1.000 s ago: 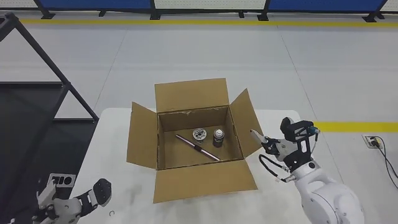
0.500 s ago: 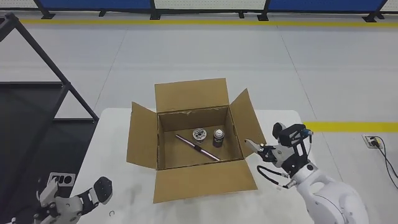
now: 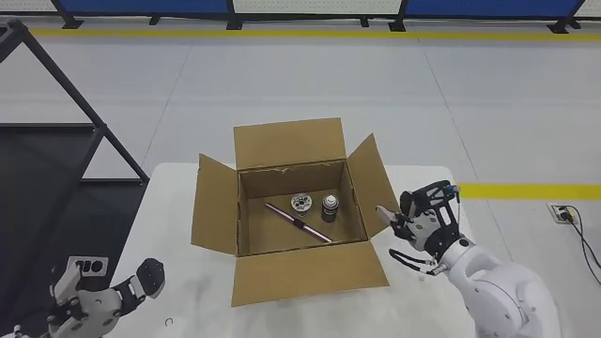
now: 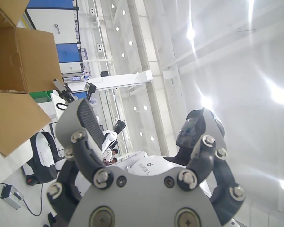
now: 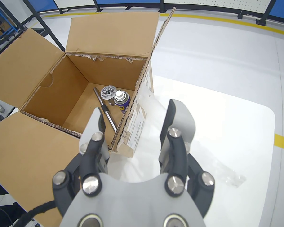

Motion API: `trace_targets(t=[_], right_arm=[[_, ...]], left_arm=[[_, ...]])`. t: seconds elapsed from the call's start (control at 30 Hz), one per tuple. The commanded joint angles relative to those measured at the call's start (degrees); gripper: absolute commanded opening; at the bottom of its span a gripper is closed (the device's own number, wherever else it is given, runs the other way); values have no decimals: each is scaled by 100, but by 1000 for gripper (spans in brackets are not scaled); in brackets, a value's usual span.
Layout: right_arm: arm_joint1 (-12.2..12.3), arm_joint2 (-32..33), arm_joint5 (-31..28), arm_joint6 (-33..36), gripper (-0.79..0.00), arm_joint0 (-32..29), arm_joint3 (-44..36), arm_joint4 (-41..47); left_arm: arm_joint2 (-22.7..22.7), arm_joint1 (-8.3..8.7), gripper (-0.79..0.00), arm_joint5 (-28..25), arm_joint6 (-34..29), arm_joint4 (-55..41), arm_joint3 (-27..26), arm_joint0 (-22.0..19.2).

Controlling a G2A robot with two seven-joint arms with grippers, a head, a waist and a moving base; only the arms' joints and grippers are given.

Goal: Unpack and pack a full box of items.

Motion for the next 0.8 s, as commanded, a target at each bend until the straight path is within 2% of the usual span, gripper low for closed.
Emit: trace_targets(t=[0.0,0.33,0.57,0.77], right_arm=[[13,20,-27,24,-785,-18,-26,53],[116,392,-457,-2,-785,-573,-426,621],[165,465,-389,60,-785,-1049,-737,824],[200,403,-366,128,-785,-1218,-921,979]], left_arm=[[-15,-1,0,-7,43,-26,27,-32],[-101,6,0,77,244,-101,166,-255],[-134,18,0,147,347,-92,258,-439],[-131,12,0,146,661,-144,374,-569]])
